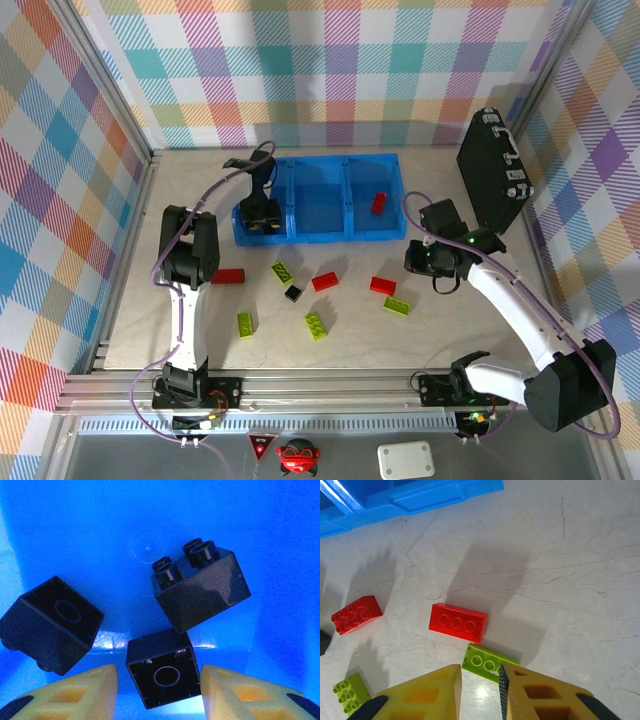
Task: Sort the legos into containers by color
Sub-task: Place the lego in the container.
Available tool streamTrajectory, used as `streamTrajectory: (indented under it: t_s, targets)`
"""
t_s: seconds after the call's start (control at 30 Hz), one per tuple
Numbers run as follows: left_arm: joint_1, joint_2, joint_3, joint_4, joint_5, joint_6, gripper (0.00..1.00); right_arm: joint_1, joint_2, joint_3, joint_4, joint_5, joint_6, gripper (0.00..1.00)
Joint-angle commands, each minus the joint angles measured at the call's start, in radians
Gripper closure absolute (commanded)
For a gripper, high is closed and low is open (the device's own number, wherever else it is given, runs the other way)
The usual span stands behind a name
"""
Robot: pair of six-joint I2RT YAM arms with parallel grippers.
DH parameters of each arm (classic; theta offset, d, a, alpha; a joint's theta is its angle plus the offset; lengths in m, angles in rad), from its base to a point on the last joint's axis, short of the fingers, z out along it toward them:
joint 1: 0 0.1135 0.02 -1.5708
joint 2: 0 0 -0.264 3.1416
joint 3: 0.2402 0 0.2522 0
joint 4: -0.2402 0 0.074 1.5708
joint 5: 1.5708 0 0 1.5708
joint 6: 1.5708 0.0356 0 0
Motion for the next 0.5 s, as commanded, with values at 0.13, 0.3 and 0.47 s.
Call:
streamTrajectory:
  t_s: [0.13,0.3,0.47]
  targets:
    - [0.009,-0.114,-0.011,0.003,0.066,0.031,0.52,0.002,0.065,0.047,0.029,-0.041,-0.044,0.69]
    - [0.01,-0.215,-0.02,-0.02,0.073,0.048,0.52,0.003,0.107,0.055,0.041,-0.035,-0.068,0.64]
    - [0.011,-0.338,-0.09,-0.026,0.047,0.106,0.52,0.003,0.152,0.058,0.022,-0.016,-0.099,0.63]
